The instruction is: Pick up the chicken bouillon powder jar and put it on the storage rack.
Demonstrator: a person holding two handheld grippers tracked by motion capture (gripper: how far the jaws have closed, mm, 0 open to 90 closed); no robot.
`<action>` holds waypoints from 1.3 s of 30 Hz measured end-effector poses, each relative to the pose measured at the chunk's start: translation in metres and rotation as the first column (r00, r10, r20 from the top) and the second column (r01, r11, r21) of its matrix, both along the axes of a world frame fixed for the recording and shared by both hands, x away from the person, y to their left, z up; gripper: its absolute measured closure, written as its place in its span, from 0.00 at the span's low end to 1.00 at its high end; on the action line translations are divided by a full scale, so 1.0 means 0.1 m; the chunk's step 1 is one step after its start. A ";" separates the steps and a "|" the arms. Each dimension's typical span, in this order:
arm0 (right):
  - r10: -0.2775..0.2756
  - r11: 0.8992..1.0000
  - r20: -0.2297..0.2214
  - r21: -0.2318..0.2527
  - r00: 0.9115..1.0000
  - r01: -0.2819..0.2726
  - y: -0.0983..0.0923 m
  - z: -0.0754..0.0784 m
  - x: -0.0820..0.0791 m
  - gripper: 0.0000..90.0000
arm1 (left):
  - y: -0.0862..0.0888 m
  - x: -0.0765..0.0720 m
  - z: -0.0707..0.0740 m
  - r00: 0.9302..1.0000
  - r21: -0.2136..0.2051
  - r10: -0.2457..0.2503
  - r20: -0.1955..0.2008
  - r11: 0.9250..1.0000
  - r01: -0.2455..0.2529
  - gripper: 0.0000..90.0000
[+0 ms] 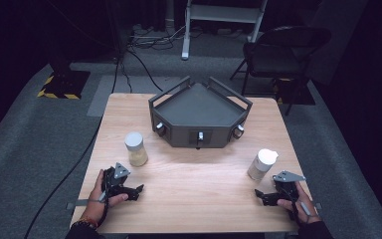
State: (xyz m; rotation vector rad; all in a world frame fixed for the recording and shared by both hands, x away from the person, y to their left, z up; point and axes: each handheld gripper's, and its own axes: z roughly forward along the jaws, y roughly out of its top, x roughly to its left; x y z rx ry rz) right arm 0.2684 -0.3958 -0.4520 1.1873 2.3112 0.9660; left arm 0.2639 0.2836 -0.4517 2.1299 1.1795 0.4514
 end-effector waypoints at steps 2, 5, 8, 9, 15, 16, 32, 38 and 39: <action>0.001 1.000 -0.001 0.001 1.000 -0.001 0.00 0.00 0.00 0.00 | 0.00 0.00 0.00 1.000 -0.002 0.004 -0.001 1.000 -0.004 0.00; 0.003 1.000 -0.002 0.002 1.000 -0.003 -0.01 0.00 0.01 0.00 | -0.01 0.00 0.00 1.000 -0.002 0.004 -0.001 1.000 -0.004 0.00; 0.004 1.000 -0.002 0.002 1.000 -0.004 -0.01 0.00 0.01 0.00 | -0.01 0.00 0.00 1.000 -0.002 0.005 -0.001 1.000 -0.005 0.00; 0.004 1.000 -0.002 0.002 1.000 -0.004 -0.01 0.00 0.01 0.00 | -0.01 0.00 0.00 1.000 -0.002 0.005 -0.001 1.000 -0.005 0.00; 0.009 1.000 -0.002 0.002 1.000 -0.009 -0.01 0.00 0.02 0.00 | 0.00 0.01 0.00 1.000 -0.001 0.002 0.001 1.000 -0.002 0.00; 0.009 1.000 -0.002 0.002 1.000 -0.009 -0.01 0.00 0.02 0.00 | 0.00 0.01 0.00 1.000 -0.001 0.002 0.001 1.000 -0.002 0.00; 0.012 1.000 -0.002 0.002 1.000 -0.012 -0.01 0.00 0.03 0.00 | 0.00 0.02 0.02 1.000 0.003 0.008 -0.012 1.000 -0.008 0.00; 0.013 1.000 -0.002 0.002 1.000 -0.013 -0.01 0.00 0.03 0.00 | 0.01 -0.03 0.05 0.999 -0.011 0.052 0.013 0.999 -0.051 0.01; 0.013 1.000 -0.002 0.002 1.000 -0.013 -0.01 0.00 0.03 0.00 | 0.01 -0.04 0.06 0.998 -0.015 0.056 0.017 0.998 -0.056 0.02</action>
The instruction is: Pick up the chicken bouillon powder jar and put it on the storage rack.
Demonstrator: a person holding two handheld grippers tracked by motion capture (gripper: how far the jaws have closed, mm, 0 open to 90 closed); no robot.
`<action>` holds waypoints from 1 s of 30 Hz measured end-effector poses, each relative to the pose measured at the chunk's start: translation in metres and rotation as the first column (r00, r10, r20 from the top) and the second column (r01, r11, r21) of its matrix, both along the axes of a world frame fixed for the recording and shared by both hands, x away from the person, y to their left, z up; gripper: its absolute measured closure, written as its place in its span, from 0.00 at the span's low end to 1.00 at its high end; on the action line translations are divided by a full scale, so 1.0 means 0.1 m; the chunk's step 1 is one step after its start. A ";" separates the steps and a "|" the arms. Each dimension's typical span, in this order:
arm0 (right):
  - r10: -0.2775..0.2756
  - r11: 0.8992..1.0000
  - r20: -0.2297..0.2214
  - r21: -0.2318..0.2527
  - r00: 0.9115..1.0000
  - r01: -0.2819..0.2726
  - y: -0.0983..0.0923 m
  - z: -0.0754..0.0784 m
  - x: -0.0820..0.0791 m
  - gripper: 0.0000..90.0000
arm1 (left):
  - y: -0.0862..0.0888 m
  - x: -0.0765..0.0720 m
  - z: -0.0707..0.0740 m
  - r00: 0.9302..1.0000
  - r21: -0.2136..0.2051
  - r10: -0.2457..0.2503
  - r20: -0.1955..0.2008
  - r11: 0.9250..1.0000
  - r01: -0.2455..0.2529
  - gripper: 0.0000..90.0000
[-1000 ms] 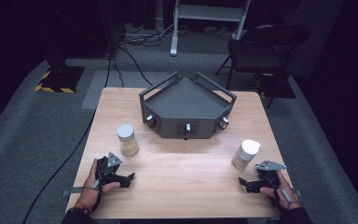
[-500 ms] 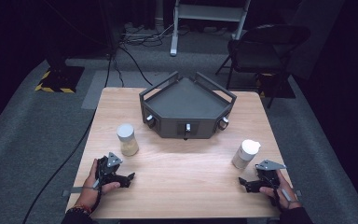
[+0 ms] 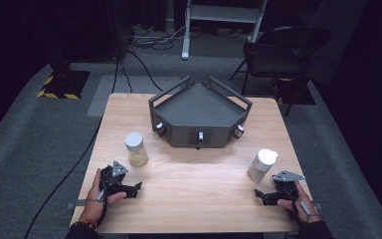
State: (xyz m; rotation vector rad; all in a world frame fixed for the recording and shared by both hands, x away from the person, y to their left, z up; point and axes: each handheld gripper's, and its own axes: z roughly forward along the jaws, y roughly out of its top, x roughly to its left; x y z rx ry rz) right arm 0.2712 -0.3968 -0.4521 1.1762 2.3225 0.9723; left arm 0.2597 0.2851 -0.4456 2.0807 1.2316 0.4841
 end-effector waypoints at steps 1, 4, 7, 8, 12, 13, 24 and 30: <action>0.000 1.000 0.000 0.000 1.000 0.000 0.00 0.00 0.00 0.00 | 0.00 -0.01 0.01 1.000 -0.002 0.002 0.005 1.000 -0.002 0.02; 0.000 1.000 0.000 0.000 1.000 0.000 0.00 0.00 0.00 0.00 | 0.01 -0.02 0.02 1.000 -0.006 0.007 0.015 1.000 -0.007 0.01; 0.000 1.000 0.000 0.000 1.000 0.000 0.00 0.00 0.00 0.00 | 0.01 -0.07 0.04 0.999 -0.010 0.018 0.045 1.000 -0.017 0.01; 0.000 1.000 0.000 0.000 1.000 0.000 0.00 0.00 0.00 0.00 | 0.01 -0.07 0.04 0.999 -0.010 0.018 0.045 1.000 -0.017 0.01; 0.000 1.000 0.000 0.000 1.000 0.000 0.00 0.00 0.00 0.00 | 0.02 -0.09 0.06 0.997 -0.020 0.039 0.064 0.999 -0.038 0.01; 0.001 1.000 0.000 0.000 1.000 -0.001 0.00 0.00 0.00 0.00 | 0.02 -0.10 0.06 0.997 -0.022 0.044 0.067 0.999 -0.043 0.01; 0.002 1.000 0.000 0.000 1.000 -0.002 0.00 0.00 0.00 0.00 | 0.02 -0.13 0.11 0.993 -0.069 0.073 0.087 0.995 -0.067 0.01; 0.003 1.000 0.000 0.000 1.000 -0.003 0.00 0.00 0.01 0.00 | -0.01 -0.11 0.17 0.992 -0.062 0.088 0.096 0.995 -0.082 0.01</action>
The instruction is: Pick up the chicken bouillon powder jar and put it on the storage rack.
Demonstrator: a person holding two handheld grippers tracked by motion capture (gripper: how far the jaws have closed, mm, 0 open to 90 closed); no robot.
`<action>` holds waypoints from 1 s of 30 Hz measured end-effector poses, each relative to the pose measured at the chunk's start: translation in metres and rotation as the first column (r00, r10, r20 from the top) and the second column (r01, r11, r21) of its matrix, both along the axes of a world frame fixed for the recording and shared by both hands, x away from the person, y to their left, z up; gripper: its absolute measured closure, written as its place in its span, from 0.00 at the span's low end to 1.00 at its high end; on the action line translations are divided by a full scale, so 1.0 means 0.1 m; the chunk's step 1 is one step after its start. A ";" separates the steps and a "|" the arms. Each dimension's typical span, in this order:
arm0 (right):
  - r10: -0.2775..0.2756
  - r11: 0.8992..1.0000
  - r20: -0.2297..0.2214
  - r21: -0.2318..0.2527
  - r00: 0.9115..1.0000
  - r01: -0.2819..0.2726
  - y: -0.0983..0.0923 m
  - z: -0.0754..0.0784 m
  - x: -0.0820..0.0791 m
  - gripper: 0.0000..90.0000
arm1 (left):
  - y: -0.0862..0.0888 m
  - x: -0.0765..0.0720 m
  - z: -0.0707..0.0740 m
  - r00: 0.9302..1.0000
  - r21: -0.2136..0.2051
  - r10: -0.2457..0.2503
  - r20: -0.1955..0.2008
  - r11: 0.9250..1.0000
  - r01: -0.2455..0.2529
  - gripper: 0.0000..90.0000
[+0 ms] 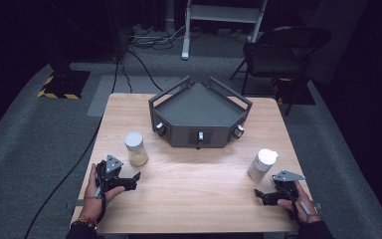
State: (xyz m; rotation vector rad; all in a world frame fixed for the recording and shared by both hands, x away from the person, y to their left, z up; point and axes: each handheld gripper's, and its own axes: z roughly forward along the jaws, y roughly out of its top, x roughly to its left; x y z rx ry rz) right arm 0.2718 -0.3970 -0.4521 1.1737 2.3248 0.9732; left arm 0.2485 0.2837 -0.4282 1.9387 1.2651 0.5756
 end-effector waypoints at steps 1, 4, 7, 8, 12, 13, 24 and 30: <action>0.000 1.000 0.000 0.000 1.000 0.000 0.00 0.00 0.00 0.00 | -0.01 0.00 0.01 1.000 0.001 0.004 0.006 1.000 -0.005 0.01; 0.000 1.000 0.000 0.000 1.000 0.000 0.00 0.00 0.00 0.00 | -0.02 0.02 0.03 1.000 0.002 0.008 0.012 1.000 -0.008 0.01; 0.000 1.000 0.000 0.000 1.000 0.000 0.00 0.00 0.00 0.00 | -0.02 0.05 0.03 1.000 -0.002 0.009 0.010 1.000 -0.009 0.01; 0.000 1.000 0.000 0.000 1.000 0.000 0.00 0.00 0.00 0.00 | -0.02 0.06 0.04 1.000 -0.003 0.010 0.009 1.000 -0.010 0.01; 0.000 1.000 0.000 0.000 1.000 0.000 0.00 0.00 0.00 0.00 | -0.03 0.09 0.05 1.000 -0.001 0.011 0.012 1.000 -0.011 0.01; 0.000 1.000 0.000 0.000 1.000 0.000 0.00 0.00 0.00 0.00 | -0.03 0.11 0.05 1.000 -0.005 0.014 0.010 1.000 -0.014 0.01; 0.000 1.000 0.000 0.000 1.000 0.000 0.00 0.00 0.00 0.00 | 0.06 0.16 0.11 1.000 -0.040 0.017 0.020 0.999 -0.016 0.01; 0.000 1.000 0.000 0.000 1.000 0.000 0.00 0.00 0.00 0.00 | 0.05 0.19 0.13 1.000 -0.049 0.005 0.030 0.999 -0.004 0.01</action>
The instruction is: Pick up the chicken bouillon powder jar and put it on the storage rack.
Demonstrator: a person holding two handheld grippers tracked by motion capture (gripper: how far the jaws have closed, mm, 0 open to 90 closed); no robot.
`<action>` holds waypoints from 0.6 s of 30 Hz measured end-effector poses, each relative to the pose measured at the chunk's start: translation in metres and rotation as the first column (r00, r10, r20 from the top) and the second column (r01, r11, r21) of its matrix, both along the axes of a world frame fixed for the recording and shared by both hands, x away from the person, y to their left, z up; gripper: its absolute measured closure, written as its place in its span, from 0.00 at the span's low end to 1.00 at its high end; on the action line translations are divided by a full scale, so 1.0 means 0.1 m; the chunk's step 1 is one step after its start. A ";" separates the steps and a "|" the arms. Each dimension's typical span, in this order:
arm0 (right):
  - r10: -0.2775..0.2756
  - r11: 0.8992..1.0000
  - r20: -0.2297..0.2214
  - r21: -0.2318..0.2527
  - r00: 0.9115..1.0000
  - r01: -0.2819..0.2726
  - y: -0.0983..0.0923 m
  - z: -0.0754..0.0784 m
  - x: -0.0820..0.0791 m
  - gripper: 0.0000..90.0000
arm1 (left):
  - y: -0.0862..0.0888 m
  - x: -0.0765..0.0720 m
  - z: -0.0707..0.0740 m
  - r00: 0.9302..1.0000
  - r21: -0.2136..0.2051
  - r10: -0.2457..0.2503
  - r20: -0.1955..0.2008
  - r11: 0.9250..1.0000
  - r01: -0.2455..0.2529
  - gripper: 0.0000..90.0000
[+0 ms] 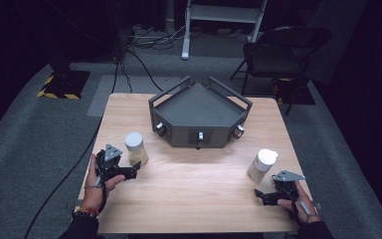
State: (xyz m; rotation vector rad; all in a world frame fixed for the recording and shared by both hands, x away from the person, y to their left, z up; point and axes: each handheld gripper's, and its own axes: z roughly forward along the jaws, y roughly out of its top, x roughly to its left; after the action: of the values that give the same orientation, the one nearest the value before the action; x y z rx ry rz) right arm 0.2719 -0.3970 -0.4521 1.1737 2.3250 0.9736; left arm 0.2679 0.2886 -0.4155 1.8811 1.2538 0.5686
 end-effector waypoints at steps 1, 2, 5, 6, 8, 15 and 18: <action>0.000 1.000 0.000 0.000 1.000 0.000 0.00 0.00 0.00 0.00 | 0.00 0.02 0.01 1.000 -0.001 0.002 0.002 1.000 -0.002 0.01; 0.000 1.000 0.000 0.000 1.000 0.000 0.00 0.00 0.00 0.00 | 0.00 0.02 0.01 1.000 -0.001 0.002 0.002 1.000 -0.002 0.01; 0.000 1.000 0.000 0.000 1.000 0.000 0.00 0.00 0.00 0.00 | -0.02 0.05 0.02 1.000 -0.011 0.012 0.004 1.000 -0.012 0.01; 0.001 1.000 0.000 0.000 1.000 -0.001 0.00 0.00 0.00 0.00 | -0.02 0.06 0.02 1.000 -0.015 0.011 0.007 1.000 -0.011 0.01; 0.001 1.000 0.000 0.000 1.000 -0.001 0.00 0.00 0.00 0.00 | -0.02 0.08 0.02 1.000 -0.015 0.008 0.007 1.000 -0.008 0.01; 0.002 1.000 0.000 0.000 1.000 -0.002 0.00 0.00 0.00 0.00 | -0.03 0.18 0.00 1.000 -0.033 0.014 0.005 0.999 -0.014 0.01; 0.002 1.000 0.000 0.000 1.000 -0.002 0.00 0.00 0.00 0.00 | -0.03 0.21 -0.02 1.000 -0.043 0.017 0.011 0.999 -0.016 0.01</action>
State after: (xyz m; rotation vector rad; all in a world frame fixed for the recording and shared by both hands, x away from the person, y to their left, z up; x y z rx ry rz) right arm 0.2722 -0.3972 -0.4521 1.1717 2.3268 0.9741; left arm 0.2884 0.2861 -0.4172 1.8310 1.2655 0.5558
